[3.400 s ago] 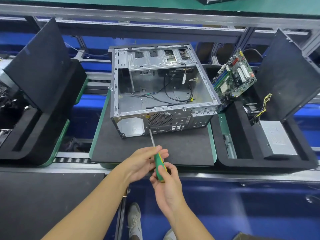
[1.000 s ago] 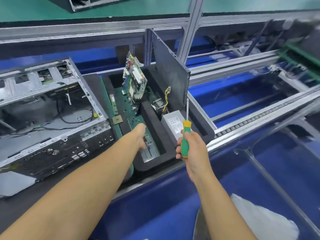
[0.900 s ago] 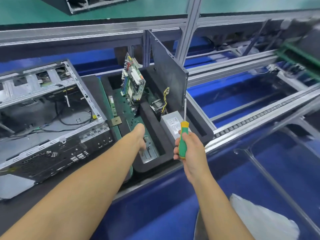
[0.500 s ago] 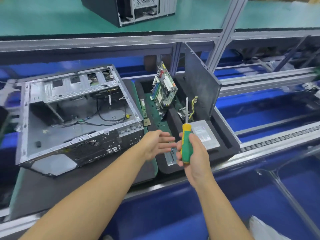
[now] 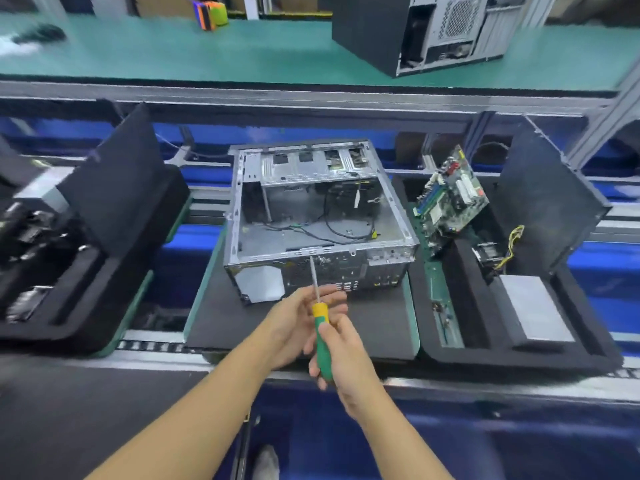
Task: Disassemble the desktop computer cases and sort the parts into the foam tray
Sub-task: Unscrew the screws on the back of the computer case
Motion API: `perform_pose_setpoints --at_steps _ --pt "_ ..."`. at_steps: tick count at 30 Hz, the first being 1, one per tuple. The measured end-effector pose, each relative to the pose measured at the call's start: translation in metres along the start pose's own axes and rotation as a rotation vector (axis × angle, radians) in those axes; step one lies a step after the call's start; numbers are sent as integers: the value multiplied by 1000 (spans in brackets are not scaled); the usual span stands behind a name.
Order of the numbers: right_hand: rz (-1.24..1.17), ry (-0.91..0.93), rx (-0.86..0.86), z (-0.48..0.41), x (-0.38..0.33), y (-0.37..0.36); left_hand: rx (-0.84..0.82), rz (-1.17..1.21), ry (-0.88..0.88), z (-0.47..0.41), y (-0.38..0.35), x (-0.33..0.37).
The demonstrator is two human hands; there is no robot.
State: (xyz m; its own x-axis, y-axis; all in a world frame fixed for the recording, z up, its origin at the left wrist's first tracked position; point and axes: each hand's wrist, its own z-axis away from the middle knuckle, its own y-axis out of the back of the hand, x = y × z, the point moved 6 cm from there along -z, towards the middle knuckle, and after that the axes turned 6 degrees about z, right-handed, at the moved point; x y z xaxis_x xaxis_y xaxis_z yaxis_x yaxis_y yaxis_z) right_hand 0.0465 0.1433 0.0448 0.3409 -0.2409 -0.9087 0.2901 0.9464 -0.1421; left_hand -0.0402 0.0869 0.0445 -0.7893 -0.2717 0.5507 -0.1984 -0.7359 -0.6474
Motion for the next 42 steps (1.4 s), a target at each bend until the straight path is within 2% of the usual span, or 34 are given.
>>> perform_pose_setpoints --at_steps 4,9,20,33,42 --pt "75 -67 57 -7 6 -16 98 29 -142 3 22 10" --pt "74 -103 99 -15 7 -28 116 -27 -216 2 33 17" --pt "32 -117 134 -22 14 -36 103 -53 -200 7 33 23" --pt "-2 -90 98 -25 15 -35 85 -69 -202 6 32 26" --pt "50 -107 135 -24 13 -32 72 -55 -180 5 32 26"
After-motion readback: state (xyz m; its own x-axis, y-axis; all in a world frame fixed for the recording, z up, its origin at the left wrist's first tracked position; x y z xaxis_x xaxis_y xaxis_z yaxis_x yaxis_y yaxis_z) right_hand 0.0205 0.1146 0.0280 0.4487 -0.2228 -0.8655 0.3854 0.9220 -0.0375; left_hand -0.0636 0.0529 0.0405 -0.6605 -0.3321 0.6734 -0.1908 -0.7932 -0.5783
